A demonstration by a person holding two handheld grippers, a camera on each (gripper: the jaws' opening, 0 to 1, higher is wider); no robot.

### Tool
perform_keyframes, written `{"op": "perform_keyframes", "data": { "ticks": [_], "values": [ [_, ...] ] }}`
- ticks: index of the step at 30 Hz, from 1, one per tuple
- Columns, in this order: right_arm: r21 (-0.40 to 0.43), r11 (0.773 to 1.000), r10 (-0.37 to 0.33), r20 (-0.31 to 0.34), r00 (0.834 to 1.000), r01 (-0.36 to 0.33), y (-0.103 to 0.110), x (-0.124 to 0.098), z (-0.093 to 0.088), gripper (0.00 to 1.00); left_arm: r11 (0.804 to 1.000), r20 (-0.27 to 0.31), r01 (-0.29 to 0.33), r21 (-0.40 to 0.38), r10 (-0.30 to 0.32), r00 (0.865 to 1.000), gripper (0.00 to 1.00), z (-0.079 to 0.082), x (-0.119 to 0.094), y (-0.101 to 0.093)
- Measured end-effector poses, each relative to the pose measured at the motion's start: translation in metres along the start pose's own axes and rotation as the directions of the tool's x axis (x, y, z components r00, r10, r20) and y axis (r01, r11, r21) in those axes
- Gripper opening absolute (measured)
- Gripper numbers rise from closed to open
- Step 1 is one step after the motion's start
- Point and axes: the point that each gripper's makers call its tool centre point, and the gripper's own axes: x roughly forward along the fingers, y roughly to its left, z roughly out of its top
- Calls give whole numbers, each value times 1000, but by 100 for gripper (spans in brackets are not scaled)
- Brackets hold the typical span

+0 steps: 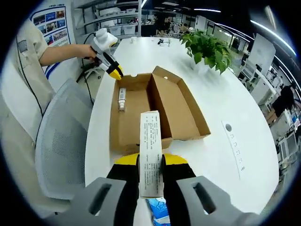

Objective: Operate the shoe box by opening the lid, removing the specified soft item, and placing it in the target area until the item is outside and the box remains undamaged.

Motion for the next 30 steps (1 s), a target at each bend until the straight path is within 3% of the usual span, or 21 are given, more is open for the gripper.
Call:
{"op": "perform_keyframes", "data": {
  "ticks": [30],
  "values": [
    [-6, 998, -55, -60, 997, 55, -49, -32, -69, 15, 999, -11, -11, -36, 11, 1000, 16, -1, -1, -5]
  ]
}}
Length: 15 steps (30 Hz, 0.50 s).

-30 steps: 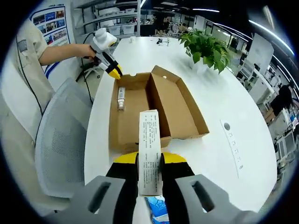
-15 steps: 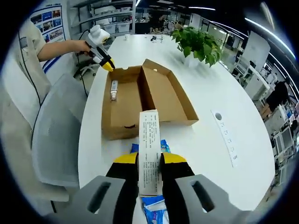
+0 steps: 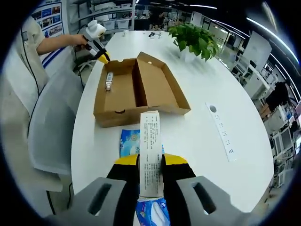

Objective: Operate the shoe box by opening the lid, removing the specified soft item, and placing it in the target area until the item is outside and the box remains undamaged.

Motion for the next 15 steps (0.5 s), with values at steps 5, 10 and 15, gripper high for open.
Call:
{"op": "perform_keyframes", "data": {
  "ticks": [5, 10, 15],
  "values": [
    [-7, 1000, -4, -15, 1000, 4, -9, -3, -13, 15, 1000, -9, -10, -2, 10, 1000, 15, 0, 1, 0],
    [-10, 1000, -4, -23, 1000, 4, -18, -6, -26, 15, 1000, -17, -18, -5, 17, 1000, 15, 0, 3, -1],
    [-16, 1000, -2, -28, 1000, 2, -26, -8, -40, 16, 1000, -27, -24, -9, 24, 999, 15, -1, 4, -1]
  ]
}}
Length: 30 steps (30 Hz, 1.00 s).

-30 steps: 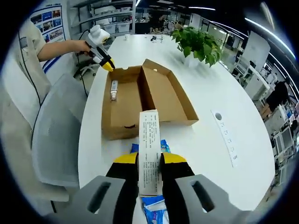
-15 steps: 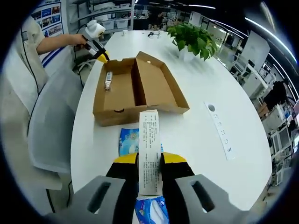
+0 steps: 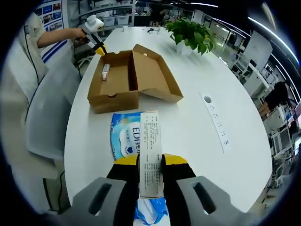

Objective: Operate the shoe box by opening the lid, removing the specified soft item, and placing it in the target area until the item is outside and the box remains undamaged.

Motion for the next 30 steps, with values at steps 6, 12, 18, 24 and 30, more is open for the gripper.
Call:
{"op": "perform_keyframes", "data": {
  "ticks": [6, 12, 18, 24, 30],
  "values": [
    [-13, 1000, 4, -16, 1000, -5, -6, 1, -19, 16, 1000, -9, -8, -6, 7, 1000, 15, -1, 1, -2],
    [-19, 1000, 6, -22, 1000, -7, -12, 2, -35, 16, 1000, -27, -18, -3, 18, 999, 15, -3, 2, -4],
    [-28, 1000, 3, -26, 1000, -4, -20, 7, -48, 16, 999, -39, -32, -1, 32, 999, 15, -3, 3, -4],
    [-32, 999, 14, -38, 999, -15, -27, 17, -61, 16, 999, -57, -45, -5, 44, 997, 15, -7, 4, -3],
    [-51, 998, 23, -68, 997, -27, -37, 25, -77, 16, 998, -59, -55, -16, 54, 997, 15, -5, 4, 0]
  ]
}}
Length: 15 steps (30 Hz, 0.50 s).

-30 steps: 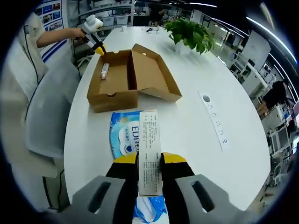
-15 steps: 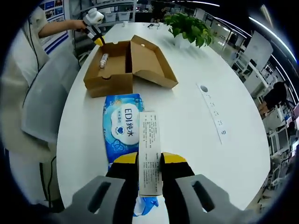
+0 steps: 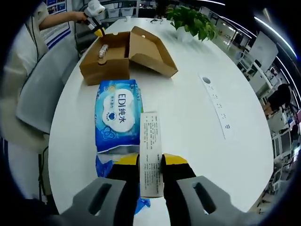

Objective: Operate the shoe box by opening the lid, removing the specified soft item, and placing it in the target area until the item is outside and the box remains undamaged.

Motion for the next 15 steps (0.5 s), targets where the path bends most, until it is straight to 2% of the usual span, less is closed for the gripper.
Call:
{"op": "perform_keyframes", "data": {
  "ticks": [15],
  "values": [
    [-17, 999, 32, -67, 997, -34, -9, 17, -34, 16, 1000, -14, -17, -4, 17, 1000, 15, -3, 1, 3]
  ]
}}
